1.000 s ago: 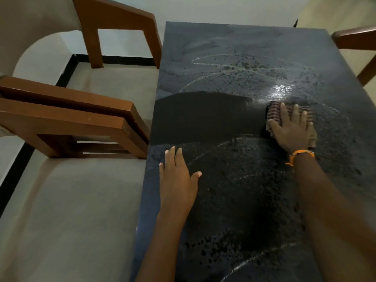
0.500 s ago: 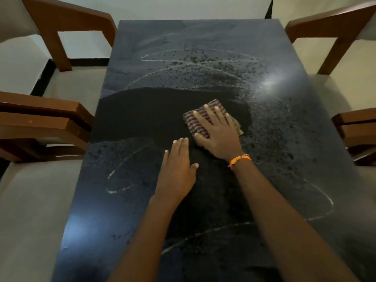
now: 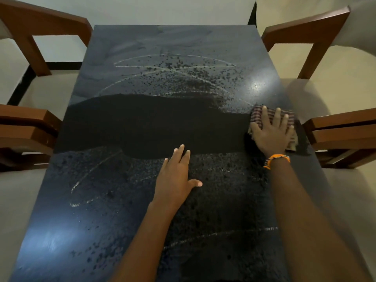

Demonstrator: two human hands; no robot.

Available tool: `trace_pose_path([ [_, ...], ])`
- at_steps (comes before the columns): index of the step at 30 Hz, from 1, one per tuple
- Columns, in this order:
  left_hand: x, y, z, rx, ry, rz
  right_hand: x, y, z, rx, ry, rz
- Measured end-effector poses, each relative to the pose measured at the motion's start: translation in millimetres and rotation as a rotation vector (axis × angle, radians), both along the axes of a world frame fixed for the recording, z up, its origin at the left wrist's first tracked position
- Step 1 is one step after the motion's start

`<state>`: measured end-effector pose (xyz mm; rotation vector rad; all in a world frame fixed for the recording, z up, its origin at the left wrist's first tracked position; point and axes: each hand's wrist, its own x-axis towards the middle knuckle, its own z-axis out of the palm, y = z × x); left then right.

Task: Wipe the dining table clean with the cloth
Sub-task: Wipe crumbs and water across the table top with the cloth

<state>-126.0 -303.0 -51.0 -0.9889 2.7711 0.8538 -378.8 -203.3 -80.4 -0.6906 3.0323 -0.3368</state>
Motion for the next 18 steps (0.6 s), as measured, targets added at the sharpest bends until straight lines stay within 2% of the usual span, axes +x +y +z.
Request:
trace_pose_path([
  [6, -3, -1, 0, 0.021, -0.045, 0.029, 57, -113, 0, -0.01, -0.048, 0.464],
  [10, -20, 6, 8, -0.021, -0.105, 0.089, 73, -132, -3, -0.016, -0.024, 0.74],
  [13, -38, 21, 12, -0.034, -0.098, 0.048, 43, -115, -5, -0.021, -0.007, 0.772],
  [18, -54, 42, 5, 0.029, -0.091, 0.001, -36, -56, -7, -0.045, 0.038, 0.517],
])
